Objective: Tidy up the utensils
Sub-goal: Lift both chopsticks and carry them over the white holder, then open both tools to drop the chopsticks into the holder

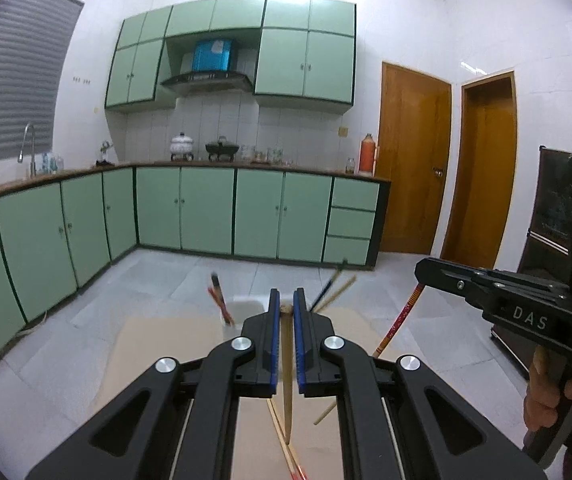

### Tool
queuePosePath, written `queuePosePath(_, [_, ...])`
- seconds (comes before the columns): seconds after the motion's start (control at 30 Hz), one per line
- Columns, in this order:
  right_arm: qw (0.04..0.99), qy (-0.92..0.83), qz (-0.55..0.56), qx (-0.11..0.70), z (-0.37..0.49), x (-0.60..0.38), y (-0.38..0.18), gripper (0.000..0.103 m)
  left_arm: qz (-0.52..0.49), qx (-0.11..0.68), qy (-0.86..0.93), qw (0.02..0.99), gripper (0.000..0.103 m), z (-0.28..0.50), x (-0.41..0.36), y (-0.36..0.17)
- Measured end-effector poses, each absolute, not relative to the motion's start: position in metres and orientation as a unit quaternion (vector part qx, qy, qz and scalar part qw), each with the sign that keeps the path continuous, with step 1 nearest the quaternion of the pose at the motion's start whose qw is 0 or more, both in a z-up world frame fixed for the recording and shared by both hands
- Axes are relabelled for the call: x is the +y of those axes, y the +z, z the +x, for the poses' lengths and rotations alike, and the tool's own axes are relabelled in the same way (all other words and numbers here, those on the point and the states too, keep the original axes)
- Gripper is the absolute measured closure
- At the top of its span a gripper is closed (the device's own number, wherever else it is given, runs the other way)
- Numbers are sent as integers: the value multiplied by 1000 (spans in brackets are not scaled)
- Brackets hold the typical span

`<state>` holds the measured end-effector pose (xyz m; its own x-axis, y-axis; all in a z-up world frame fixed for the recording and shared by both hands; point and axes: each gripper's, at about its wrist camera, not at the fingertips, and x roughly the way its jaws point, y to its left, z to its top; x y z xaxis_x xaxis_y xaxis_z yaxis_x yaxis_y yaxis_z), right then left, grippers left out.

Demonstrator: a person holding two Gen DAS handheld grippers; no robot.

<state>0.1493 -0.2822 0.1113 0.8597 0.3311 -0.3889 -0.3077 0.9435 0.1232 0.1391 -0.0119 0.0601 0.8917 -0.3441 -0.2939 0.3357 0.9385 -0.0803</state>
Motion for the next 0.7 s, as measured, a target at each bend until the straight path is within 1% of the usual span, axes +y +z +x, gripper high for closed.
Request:
queuePosePath(0.2, [973,158,17,169,176,-286,153,98,-18,114,-176,978,97,163,-16,95])
queuePosePath(0.4, [980,138,12,144,214,-294,183,98,-24,65,-164,984,97,194,-20,134])
queuePosePath(0.57, [981,124,0,150,253,-294,181,98,-18,45,-149,988,97,227,-27,143])
queuePosePath(0.7, [978,117,-13,169,281,-287,162,98,-20,50,-136,989,97,264,-33,132])
